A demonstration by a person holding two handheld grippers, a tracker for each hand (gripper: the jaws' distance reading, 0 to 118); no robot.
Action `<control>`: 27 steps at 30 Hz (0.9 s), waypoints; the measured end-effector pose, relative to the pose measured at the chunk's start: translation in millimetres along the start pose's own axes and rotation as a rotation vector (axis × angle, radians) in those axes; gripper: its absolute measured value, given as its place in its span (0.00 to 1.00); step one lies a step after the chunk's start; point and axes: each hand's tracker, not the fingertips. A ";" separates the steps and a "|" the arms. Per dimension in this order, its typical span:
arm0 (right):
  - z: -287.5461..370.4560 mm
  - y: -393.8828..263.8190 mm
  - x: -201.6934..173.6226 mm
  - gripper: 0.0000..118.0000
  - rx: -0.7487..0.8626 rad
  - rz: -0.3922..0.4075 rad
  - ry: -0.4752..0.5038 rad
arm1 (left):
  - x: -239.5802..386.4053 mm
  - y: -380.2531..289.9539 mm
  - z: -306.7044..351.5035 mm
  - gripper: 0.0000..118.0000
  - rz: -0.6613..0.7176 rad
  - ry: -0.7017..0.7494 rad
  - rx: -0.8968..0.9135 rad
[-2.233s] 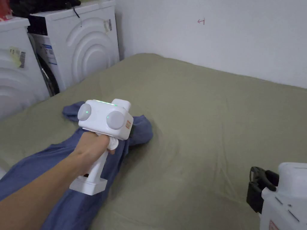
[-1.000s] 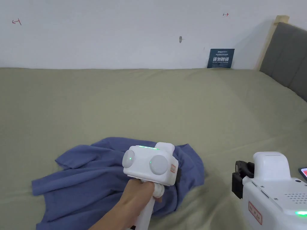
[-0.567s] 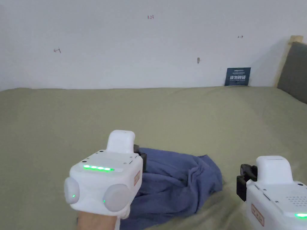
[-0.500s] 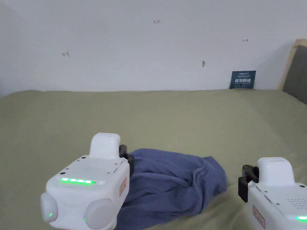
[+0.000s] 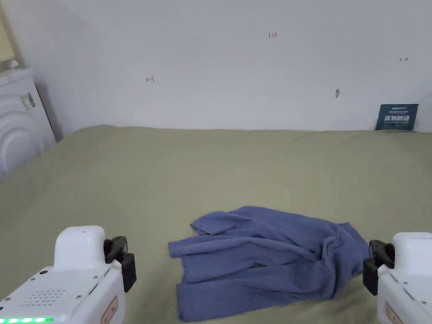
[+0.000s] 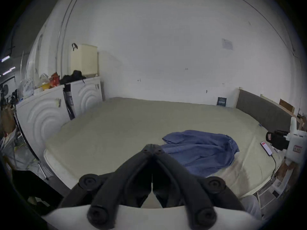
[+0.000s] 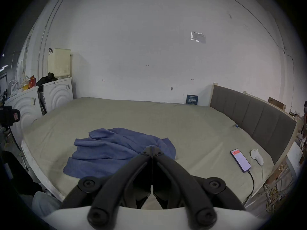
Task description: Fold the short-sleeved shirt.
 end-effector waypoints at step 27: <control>-111.3 -40.8 15.2 0.01 -0.204 0.020 -0.026 | 66.8 -49.9 -348.5 0.92 -0.188 0.002 -0.712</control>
